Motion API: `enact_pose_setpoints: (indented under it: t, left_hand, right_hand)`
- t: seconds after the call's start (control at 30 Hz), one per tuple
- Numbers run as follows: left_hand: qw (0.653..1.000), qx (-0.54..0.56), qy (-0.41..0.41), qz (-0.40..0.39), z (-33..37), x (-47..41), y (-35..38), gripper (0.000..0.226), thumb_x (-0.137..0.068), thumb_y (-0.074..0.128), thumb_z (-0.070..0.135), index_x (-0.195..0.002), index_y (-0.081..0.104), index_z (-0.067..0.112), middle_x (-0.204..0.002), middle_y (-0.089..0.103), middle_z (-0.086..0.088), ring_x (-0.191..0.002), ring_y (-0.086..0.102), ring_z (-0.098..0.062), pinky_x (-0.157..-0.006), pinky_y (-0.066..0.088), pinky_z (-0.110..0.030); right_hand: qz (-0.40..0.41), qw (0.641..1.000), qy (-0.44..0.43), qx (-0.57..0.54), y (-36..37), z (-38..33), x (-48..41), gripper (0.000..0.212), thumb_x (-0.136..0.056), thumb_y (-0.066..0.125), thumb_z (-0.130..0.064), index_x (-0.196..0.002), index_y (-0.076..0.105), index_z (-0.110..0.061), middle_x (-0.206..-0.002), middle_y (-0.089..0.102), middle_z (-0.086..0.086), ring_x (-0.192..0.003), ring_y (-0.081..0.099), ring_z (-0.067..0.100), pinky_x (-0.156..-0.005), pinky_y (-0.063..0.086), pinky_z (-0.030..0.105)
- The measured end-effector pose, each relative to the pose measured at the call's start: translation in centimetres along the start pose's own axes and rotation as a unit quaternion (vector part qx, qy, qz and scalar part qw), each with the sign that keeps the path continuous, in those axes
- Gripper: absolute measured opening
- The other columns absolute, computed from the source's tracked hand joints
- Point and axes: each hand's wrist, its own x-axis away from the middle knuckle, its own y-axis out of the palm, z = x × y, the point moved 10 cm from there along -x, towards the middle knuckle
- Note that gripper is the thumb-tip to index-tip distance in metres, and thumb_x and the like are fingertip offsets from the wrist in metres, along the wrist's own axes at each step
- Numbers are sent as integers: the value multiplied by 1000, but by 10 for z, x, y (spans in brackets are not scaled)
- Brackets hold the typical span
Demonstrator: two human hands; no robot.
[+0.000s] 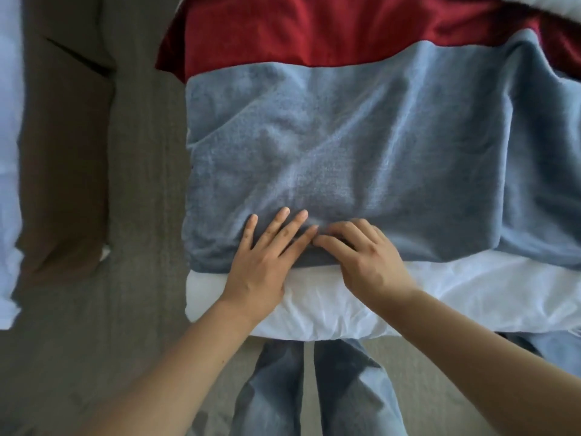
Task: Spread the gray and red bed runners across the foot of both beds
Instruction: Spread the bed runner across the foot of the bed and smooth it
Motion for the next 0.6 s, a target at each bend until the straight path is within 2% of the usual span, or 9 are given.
enact_pose_setpoints:
  t: [0.03,0.1,0.17,0.27,0.37,0.43,0.47,0.53,0.6]
  left_hand:
    - [1000,-1,-7,7,-3,0,-2,85,-83,61,1,-160,33,23,-169,23,1,-156,21,-23,-123,20,-62]
    - [1000,-1,-15,12,-6,0,-4,75,-90,52,4,-160,33,22,-169,23,0,-156,22,-23,-124,20,-59]
    - [1000,-6,-18,2,-7,2,-3,65,-95,40,7,-159,34,20,-169,24,-2,-156,22,-24,-123,21,-61]
    - [1000,-20,-15,-12,-8,10,0,64,-96,31,11,-159,35,19,-168,25,-4,-155,25,-25,-118,26,-67]
    - [999,-26,4,-30,-10,29,7,77,-88,61,12,-159,33,24,-168,25,-3,-154,26,-24,-114,29,-72]
    - [998,-30,-9,-55,-19,47,16,95,-75,82,15,-157,36,26,-167,29,-1,-152,30,-23,-110,32,-74]
    - [997,-35,-16,-63,-22,55,20,100,-71,86,16,-157,37,27,-167,29,0,-152,31,-23,-109,33,-75]
    - [998,-41,-19,-52,-24,63,24,97,-74,82,16,-158,36,27,-167,28,1,-152,30,-23,-110,30,-76]
    - [999,-46,-18,-22,-22,62,23,85,-83,67,14,-159,32,27,-168,26,1,-152,30,-23,-112,25,-75]
  right_hand:
    - [1,1000,-30,1,2,-10,2,28,-99,52,-6,-116,71,-17,-120,66,5,-108,58,30,-91,48,40]
    - [-14,997,-81,10,9,-27,10,19,-100,61,-20,-115,73,-18,-133,64,5,-124,57,34,-103,44,46]
    - [-43,995,-89,26,15,-28,13,31,-96,69,-29,-126,71,-21,-142,60,-1,-136,50,35,-111,40,51]
    - [-53,994,-69,69,11,-11,4,38,-98,61,-13,-135,65,-23,-144,57,-4,-141,43,37,-111,39,54]
    - [-56,991,-89,85,10,-18,7,45,-97,43,-5,-132,67,-21,-140,61,-1,-135,49,40,-105,46,55]
    - [-67,988,-114,81,17,-38,18,46,-96,39,-6,-129,69,-19,-136,64,0,-130,54,42,-100,51,56]
    - [-78,987,-117,82,22,-47,24,48,-95,38,-6,-129,69,-19,-136,64,0,-129,54,43,-99,52,56]
    - [-99,987,-94,84,33,-54,33,53,-91,36,-4,-132,66,-18,-139,62,0,-131,51,44,-100,50,57]
    - [-119,988,-58,82,42,-51,37,59,-87,36,-3,-138,61,-17,-146,56,-1,-137,43,44,-104,46,58]
